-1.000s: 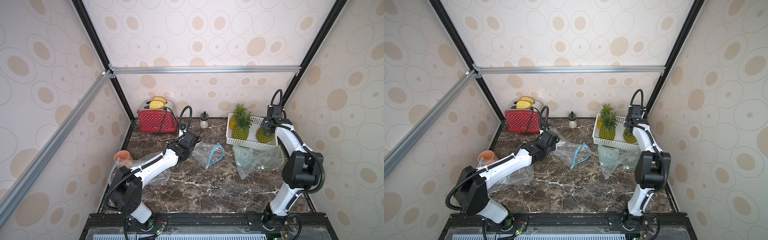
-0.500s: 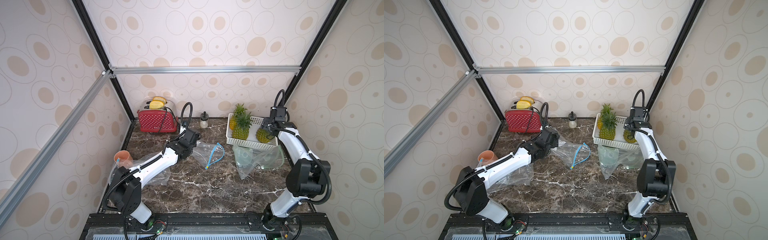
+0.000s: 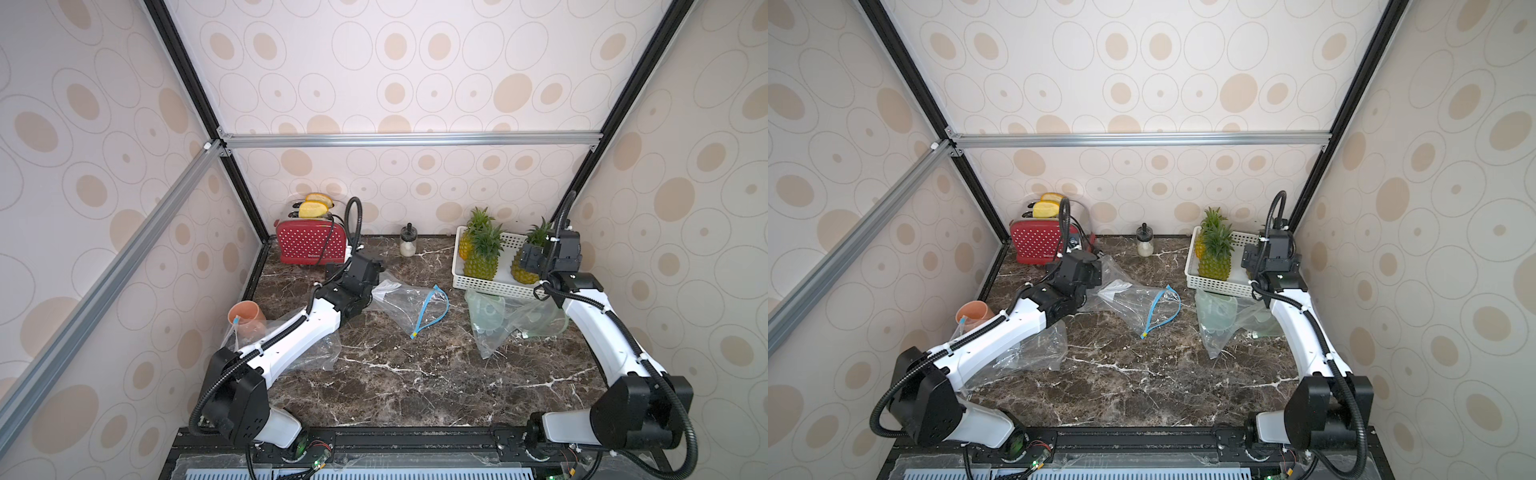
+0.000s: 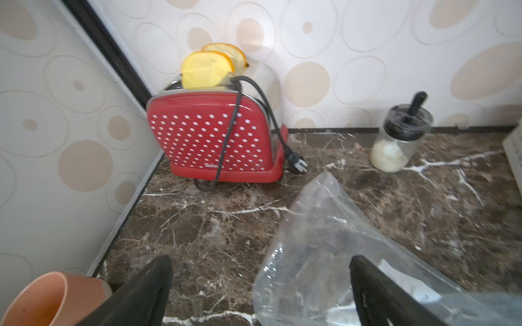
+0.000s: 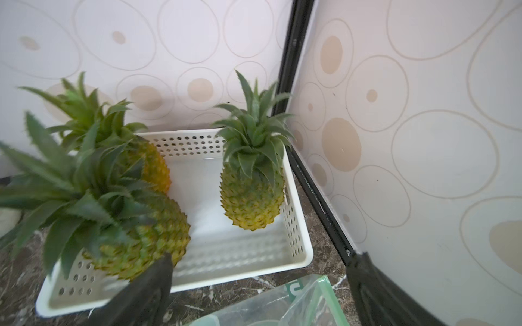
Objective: Open the zip-top bag and take out the pineapple
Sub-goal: Place the pineapple in the basket, then reset both arms
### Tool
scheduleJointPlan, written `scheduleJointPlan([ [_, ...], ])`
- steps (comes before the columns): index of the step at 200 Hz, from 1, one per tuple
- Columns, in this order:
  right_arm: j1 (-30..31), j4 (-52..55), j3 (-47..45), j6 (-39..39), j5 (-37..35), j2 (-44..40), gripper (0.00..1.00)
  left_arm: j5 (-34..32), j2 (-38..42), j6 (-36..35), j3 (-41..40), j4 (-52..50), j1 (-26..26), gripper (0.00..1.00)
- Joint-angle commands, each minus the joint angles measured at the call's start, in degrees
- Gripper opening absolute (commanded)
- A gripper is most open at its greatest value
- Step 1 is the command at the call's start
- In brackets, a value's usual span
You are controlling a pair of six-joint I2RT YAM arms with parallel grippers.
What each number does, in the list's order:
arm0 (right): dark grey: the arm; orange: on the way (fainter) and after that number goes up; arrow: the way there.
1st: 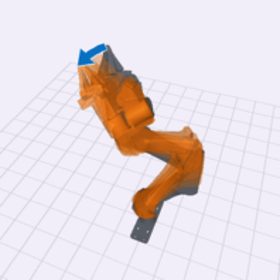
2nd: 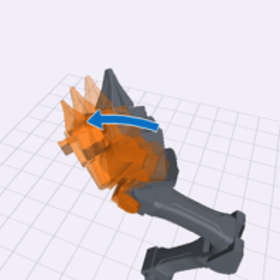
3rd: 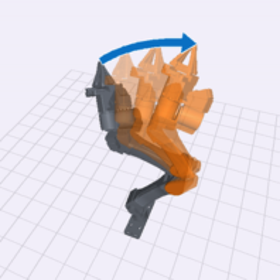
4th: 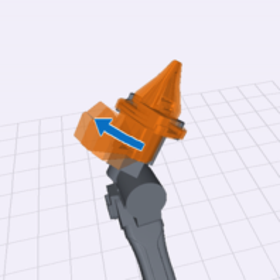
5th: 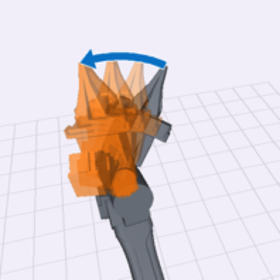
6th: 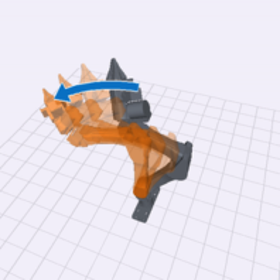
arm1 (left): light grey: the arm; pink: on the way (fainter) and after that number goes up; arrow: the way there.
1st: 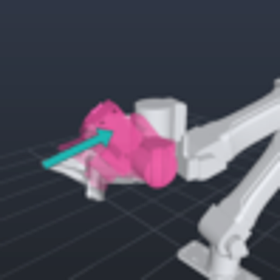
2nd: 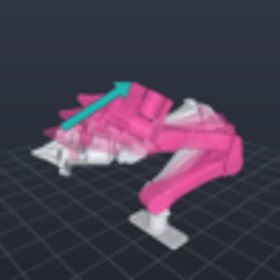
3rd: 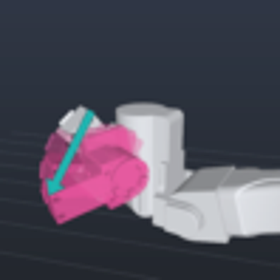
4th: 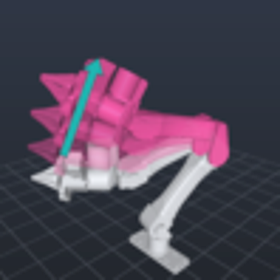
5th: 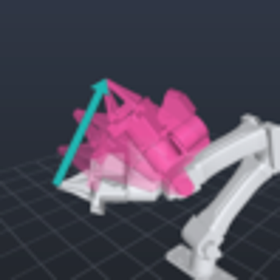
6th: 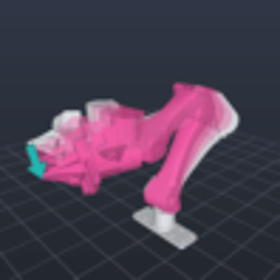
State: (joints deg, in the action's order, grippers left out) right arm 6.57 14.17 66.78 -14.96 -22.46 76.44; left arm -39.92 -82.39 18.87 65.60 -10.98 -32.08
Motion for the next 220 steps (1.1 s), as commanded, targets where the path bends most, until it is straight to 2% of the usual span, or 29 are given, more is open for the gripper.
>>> scheduleJointPlan([
  [1,1.1,-4.5,-5.8,4.5,0.6,-4.0,0.99,-3.9,0.1,-6.7,-2.5,6.5,1.8,0.99],
  [37,1.5,-11.9,-17.9,9.0,3.5,-8.4,0.99,-9.3,-5.4,-16.0,-4.4,12.6,3.1,0.99],
  [66,1.4,-22.0,-28.0,12.5,3.5,-9.5,0.99,-9.9,-6.9,-21.8,-12.0,28.3,4.7,0.99],
  [98,1.3,-34.5,-36.3,13.8,1.8,-5.6,0.99,-7.8,-8.5,-20.9,-17.8,37.0,9.5,0.99],
  [110,1.3,-38.9,-37.8,14.4,0.9,-2.4,0.99,-7.3,-9.3,-20.2,-19.5,40.4,11.9,0.99],
  [114,1.2,-41.0,-38.3,14.8,0.6,-1.1,0.99,-7.3,-9.0,-19.0,-19.3,38.7,12.6,0.99],
  [141,0.7,-52.9,-39.4,18.1,0.2,8.7,0.99,-1.5,-8.0,-19.0,-21.2,41.0,17.3,0.99],
  [154,-0.1,-54.8,-38.7,18.1,2.2,11.7,0.99,0.2,-8.6,-17.9,-22.2,42.1,19.6,0.99],
  [167,-0.6,-51.0,-38.2,16.6,3.5,10.1,0.99,3.4,-8.7,-17.4,-23.8,44.9,21.1,0.99],
  [185,-2.3,-61.5,-44.3,15.8,7.7,9.9,0.99,4.2,-11.7,-17.5,-25.6,51.0,21.5,0.99],
  [199,-3.2,-75.0,-48.9,16.5,8.8,13.3,0.99,5.3,-14.8,-19.0,-26.8,56.1,21.5,0.99],
  [208,-3.2,-71.3,-48.6,16.4,9.4,11.9,0.99,8.1,-14.1,-19.1,-27.3,56.0,21.7,0.99],
  [215,-3.2,-66.4,-47.4,15.7,10.0,10.3,0.99,7.6,-14.8,-19.1,-27.5,58.3,21.8,0.99],
  [220,-3.5,-66.7,-47.0,15.9,10.5,10.8,0.99,7.9,-15.1,-19.0,-27.6,58.7,21.8,0.99],
])
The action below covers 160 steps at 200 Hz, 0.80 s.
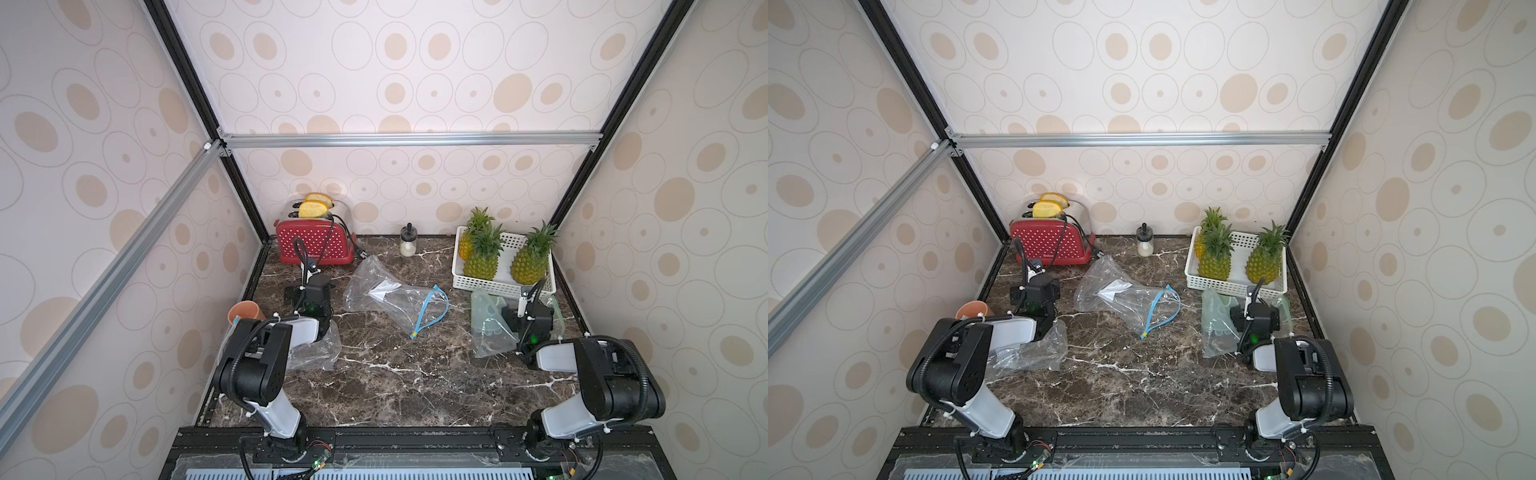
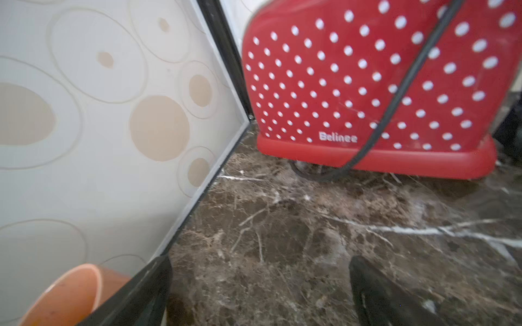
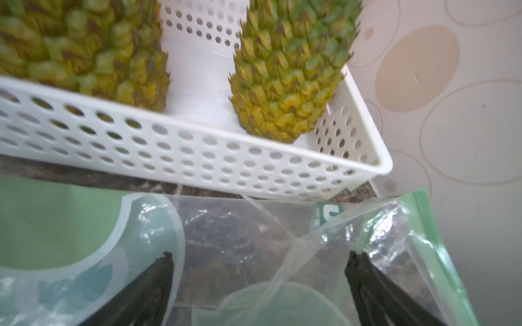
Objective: Open the zip-top bag and take out the pineapple
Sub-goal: Reset both arms
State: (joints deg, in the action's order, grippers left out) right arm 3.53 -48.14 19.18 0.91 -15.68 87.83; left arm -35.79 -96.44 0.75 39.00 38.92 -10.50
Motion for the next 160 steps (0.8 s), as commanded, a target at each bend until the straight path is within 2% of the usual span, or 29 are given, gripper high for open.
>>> scheduleJointPlan([
  [1,-0.4,-4.7,0.6,0.1,3.6,-0.3,0.99,4.1,-1.2,-1.0,-1.1,9.0,0.3,0.99],
  [11,-0.5,-6.0,1.2,0.7,4.3,1.1,0.99,7.7,-1.6,-1.5,-1.1,9.6,1.0,0.99],
  [27,-0.5,3.5,4.9,0.7,5.9,0.0,0.99,10.3,-1.5,-1.5,-0.3,8.0,1.6,0.99],
  [38,-0.9,-0.1,4.0,0.9,6.2,0.9,0.99,11.7,-1.2,-1.4,-0.3,7.4,2.0,0.99],
  [56,-0.9,2.6,4.7,0.7,6.6,0.1,0.99,11.4,-0.1,-1.3,-2.7,10.6,2.0,0.99],
  [70,-1.0,1.3,4.4,0.9,6.4,0.6,0.99,10.6,2.8,-0.2,-4.1,8.0,2.1,0.99],
  [82,-1.0,2.2,4.6,0.7,6.6,0.3,0.99,9.8,2.3,-0.1,-5.9,12.1,2.3,0.99],
  [112,-0.9,1.9,4.5,0.7,6.5,0.4,0.99,10.0,2.1,-1.6,-5.3,12.2,2.6,0.99],
  [138,-1.0,2.1,4.6,0.8,6.5,0.4,0.99,13.1,10.7,-0.5,-7.3,7.8,2.5,0.99],
  [153,-1.0,2.1,4.6,0.7,6.5,0.3,0.99,14.4,18.4,-1.6,-4.9,-7.6,2.5,0.99],
  [160,-1.0,2.1,4.6,0.8,6.5,0.4,0.99,14.0,20.7,-3.1,-5.2,-10.6,2.4,0.99],
])
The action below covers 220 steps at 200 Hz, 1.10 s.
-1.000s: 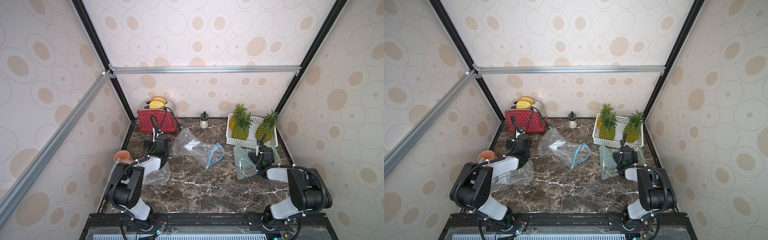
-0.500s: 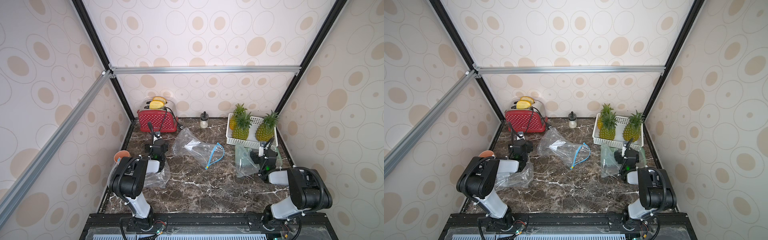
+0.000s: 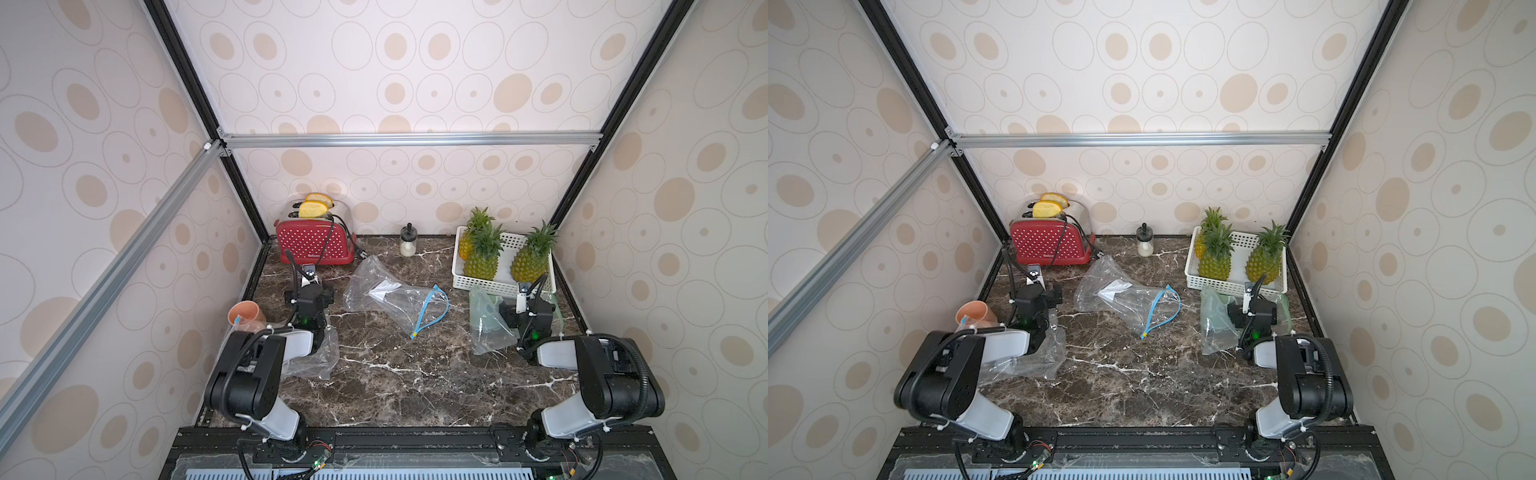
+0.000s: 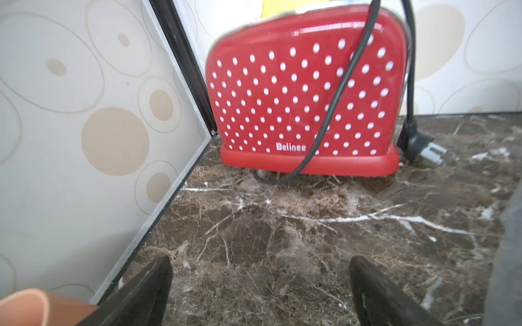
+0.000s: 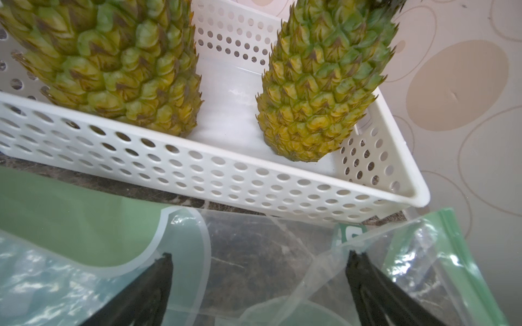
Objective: Open the zip-top bag and take out the pineapple
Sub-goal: Reset both arms
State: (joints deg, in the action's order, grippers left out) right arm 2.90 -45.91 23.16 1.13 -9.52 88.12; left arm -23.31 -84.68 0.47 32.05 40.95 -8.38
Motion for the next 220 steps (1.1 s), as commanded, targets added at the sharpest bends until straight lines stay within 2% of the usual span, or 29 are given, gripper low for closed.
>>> scheduleJointPlan([
  [1,-0.3,-0.1,0.6,0.5,0.4,0.1,0.99,1.3,9.2,-3.1,1.7,-12.8,0.3,0.99],
  [15,-0.3,-0.1,0.7,0.5,0.4,0.1,0.99,-1.0,10.6,-4.6,-3.2,-6.8,1.5,0.99],
  [30,-0.3,-0.1,0.6,0.6,0.4,0.0,0.99,-0.3,8.9,-0.6,-5.6,-4.7,3.6,0.99],
  [41,-0.3,-0.2,0.6,0.6,0.4,0.1,0.99,3.2,5.8,-1.4,-6.5,-1.5,3.7,0.99],
  [61,-0.3,-0.2,0.5,0.6,0.3,0.0,0.99,1.2,-2.6,-1.1,-11.4,15.8,3.9,0.99],
  [73,-0.3,-0.1,0.5,0.8,0.5,0.0,0.99,1.9,-1.5,1.0,-12.2,13.0,4.9,0.99],
  [83,-0.3,-0.2,0.6,0.8,0.5,0.0,0.99,1.6,-5.2,0.5,-12.5,19.4,5.1,0.99],
  [91,-0.3,-0.1,0.5,0.8,0.5,0.0,0.99,1.9,-5.2,0.7,-10.4,14.5,5.4,0.99],
  [101,-0.3,-0.2,0.5,0.8,0.5,0.0,0.99,6.6,-3.2,3.4,-7.9,6.2,8.3,0.99],
  [112,-0.3,-0.2,0.5,0.8,0.5,0.0,0.99,7.9,-4.2,3.8,-8.5,9.6,9.1,0.99],
  [123,-0.3,0.0,0.5,0.8,0.6,-0.1,0.99,7.9,-3.2,3.8,-8.2,7.1,9.0,0.99],
  [182,-0.3,-0.1,0.5,0.8,0.6,0.0,0.99,7.6,-3.3,3.6,-8.4,8.1,8.9,0.99],
  [220,-0.3,0.2,0.8,0.8,0.7,0.1,0.99,9.6,-3.5,2.7,-8.0,7.3,8.9,0.99],
])
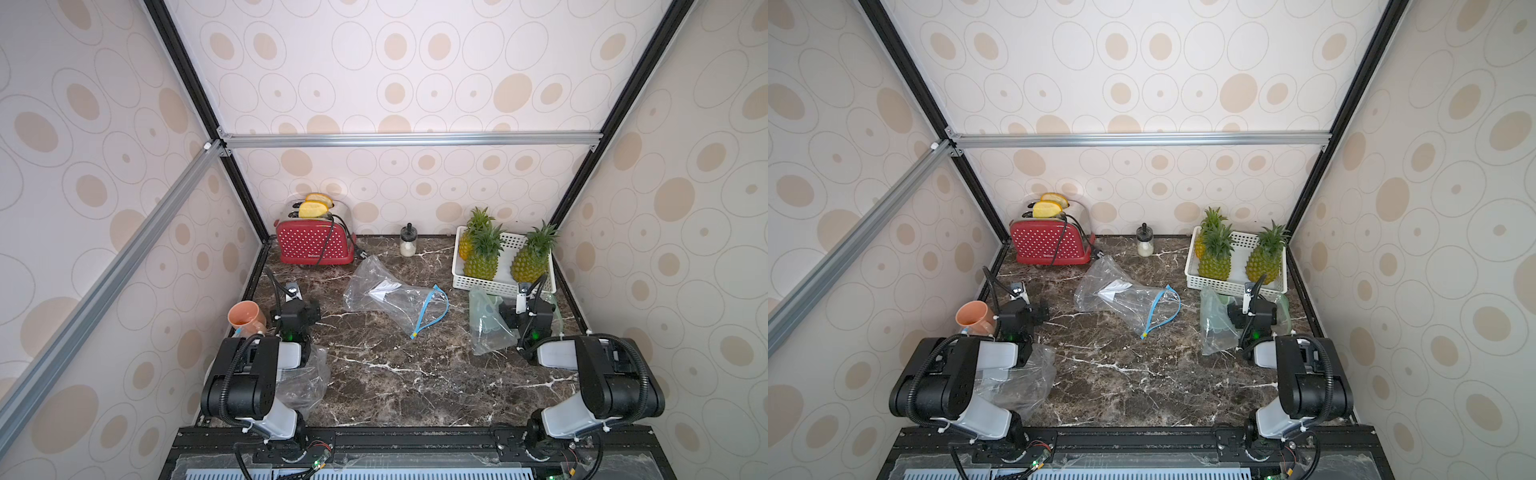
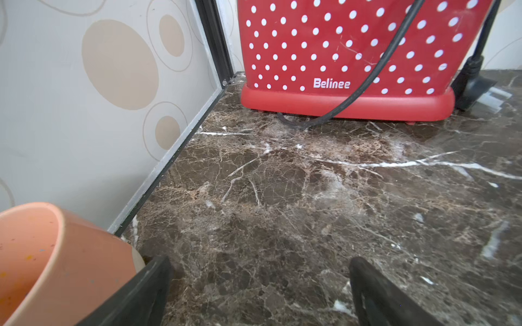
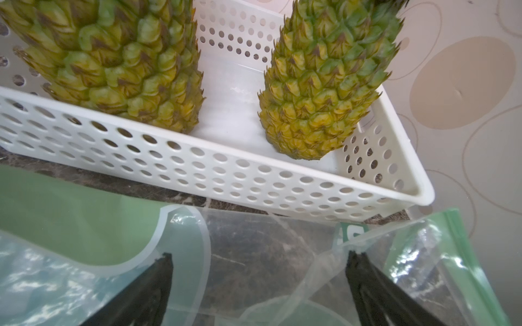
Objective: Open the zip-top bag and take out the pineapple
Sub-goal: Reset both arms
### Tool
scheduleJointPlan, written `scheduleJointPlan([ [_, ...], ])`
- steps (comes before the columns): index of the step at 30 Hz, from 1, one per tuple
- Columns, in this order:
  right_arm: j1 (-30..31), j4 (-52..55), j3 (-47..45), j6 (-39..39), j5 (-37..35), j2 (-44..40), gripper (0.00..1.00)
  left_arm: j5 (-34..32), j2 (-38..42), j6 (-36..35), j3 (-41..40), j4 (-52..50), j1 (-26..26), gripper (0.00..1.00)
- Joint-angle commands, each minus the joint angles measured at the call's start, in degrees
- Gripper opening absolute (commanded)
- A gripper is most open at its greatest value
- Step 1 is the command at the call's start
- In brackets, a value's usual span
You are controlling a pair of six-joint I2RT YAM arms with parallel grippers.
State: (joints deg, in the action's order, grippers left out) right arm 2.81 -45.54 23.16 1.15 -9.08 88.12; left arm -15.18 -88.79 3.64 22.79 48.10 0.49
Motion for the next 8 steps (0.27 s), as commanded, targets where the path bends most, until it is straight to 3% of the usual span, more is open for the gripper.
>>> scheduleJointPlan([
  [1,-0.2,-0.1,0.9,0.8,0.3,0.2,0.99,1.5,0.6,-0.4,1.3,0.2,0.0,0.99],
  [8,-0.7,0.5,1.4,0.4,1.4,0.4,0.99,1.5,0.6,-0.4,1.3,0.2,0.0,0.99],
])
